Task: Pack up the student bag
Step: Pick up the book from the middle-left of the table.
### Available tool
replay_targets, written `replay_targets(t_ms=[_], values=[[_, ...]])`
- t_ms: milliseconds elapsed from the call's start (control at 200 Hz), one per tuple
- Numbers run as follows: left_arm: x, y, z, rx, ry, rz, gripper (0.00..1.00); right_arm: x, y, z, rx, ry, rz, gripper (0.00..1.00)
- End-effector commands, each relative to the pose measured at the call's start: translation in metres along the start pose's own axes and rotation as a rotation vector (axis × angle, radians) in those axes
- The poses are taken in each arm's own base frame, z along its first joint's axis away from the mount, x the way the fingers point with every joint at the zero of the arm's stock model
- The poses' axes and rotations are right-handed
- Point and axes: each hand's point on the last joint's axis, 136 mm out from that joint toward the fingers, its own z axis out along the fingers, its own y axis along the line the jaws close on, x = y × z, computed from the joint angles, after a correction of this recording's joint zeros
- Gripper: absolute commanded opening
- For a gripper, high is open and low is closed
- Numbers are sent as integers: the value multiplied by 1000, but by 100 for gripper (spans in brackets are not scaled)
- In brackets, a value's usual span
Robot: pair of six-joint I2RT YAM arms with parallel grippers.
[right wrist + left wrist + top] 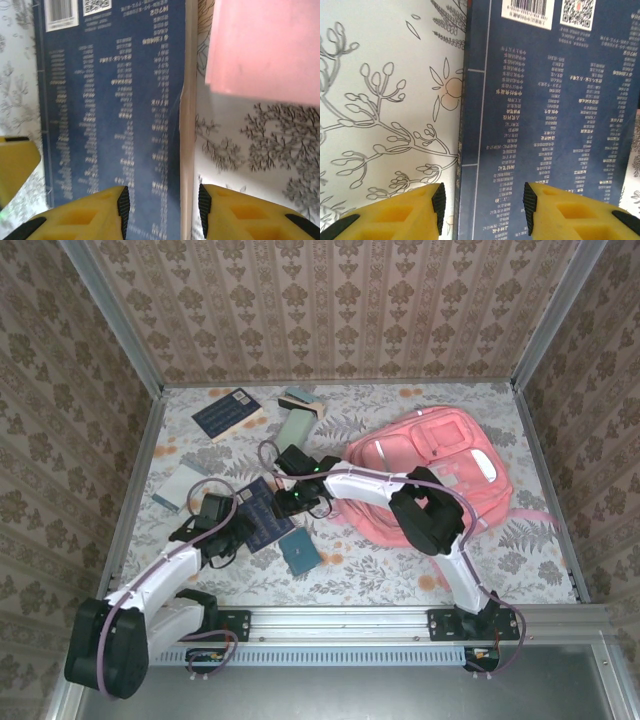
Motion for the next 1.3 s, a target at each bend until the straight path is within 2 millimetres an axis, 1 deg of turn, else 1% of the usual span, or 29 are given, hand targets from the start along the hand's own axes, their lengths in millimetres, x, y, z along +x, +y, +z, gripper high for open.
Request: replay_targets(t_ms=[0,145,215,300,360,445,520,690,795,955,1045,1090,1165,1250,1295], values=[[3,0,6,28,14,30,47,-1,-3,10,72,2,-61,44],[6,0,13,51,24,27,48,2,-8,21,89,14,-68,45],[8,2,16,45,33,23,48,7,-6,26,79,33,-72,45],[11,3,19,46,44,19,47,14,1,32,57,55,-81,43],[12,-1,21,74,52,22,46,20,7,36,40,73,-88,39],[12,-18,19,163,55,25,45,26,13,39,23,90,-92,35],[9,-37,11,261,45,37,44,30,17,41,10,103,-86,31],[-1,-69,-15,422,-2,59,42,31,21,38,-11,107,-76,30],[-5,-82,-32,494,-28,67,41,28,29,35,-47,106,-75,31],[-11,-97,-55,586,-71,69,40,29,51,30,-145,122,-60,30],[-14,-105,-67,625,-88,73,39,28,56,28,-163,124,-54,30],[-15,-107,-70,629,-91,79,38,28,58,28,-166,124,-52,30],[-14,-102,-67,590,-84,85,36,27,57,27,-160,121,-51,31],[-12,-86,-56,499,-66,69,29,26,56,25,-147,115,-54,31],[-10,-76,-50,449,-57,52,28,26,54,23,-135,110,-57,31]])
